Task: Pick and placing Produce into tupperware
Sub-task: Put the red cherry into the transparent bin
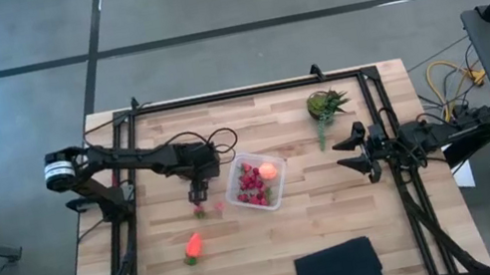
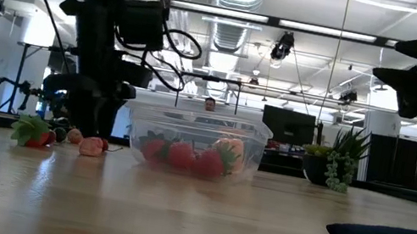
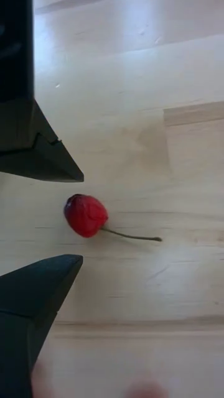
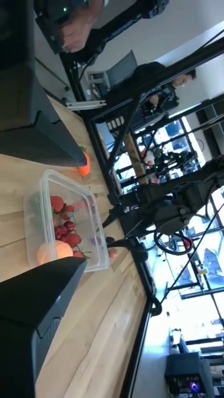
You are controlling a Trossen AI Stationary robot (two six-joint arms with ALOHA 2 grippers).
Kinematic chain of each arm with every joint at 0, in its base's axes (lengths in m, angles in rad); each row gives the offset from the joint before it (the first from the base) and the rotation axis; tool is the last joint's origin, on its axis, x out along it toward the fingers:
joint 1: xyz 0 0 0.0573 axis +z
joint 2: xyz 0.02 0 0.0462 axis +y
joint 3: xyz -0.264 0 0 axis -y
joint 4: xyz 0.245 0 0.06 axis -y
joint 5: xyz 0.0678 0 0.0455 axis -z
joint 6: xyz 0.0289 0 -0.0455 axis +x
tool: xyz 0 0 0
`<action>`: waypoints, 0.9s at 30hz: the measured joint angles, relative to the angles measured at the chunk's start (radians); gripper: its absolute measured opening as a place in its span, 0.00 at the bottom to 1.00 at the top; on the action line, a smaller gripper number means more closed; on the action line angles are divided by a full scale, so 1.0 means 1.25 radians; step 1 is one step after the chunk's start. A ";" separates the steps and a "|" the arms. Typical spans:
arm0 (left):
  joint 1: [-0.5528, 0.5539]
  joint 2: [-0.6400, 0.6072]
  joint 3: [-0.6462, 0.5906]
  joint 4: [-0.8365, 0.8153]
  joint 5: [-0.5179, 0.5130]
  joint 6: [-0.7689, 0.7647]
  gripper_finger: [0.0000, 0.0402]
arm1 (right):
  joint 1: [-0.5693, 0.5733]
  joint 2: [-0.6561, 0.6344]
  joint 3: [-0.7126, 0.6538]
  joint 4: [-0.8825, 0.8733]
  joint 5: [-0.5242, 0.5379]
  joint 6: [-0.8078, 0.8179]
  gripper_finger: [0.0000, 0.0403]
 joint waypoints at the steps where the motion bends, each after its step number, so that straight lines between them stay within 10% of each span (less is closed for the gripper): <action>1: 0.000 0.000 -0.002 0.009 0.000 0.000 0.46 | 0.000 0.000 0.000 0.000 0.000 0.000 0.60; 27: 0.015 0.030 -0.007 0.046 0.020 -0.002 0.34 | 0.000 0.000 0.000 0.000 0.000 0.000 0.60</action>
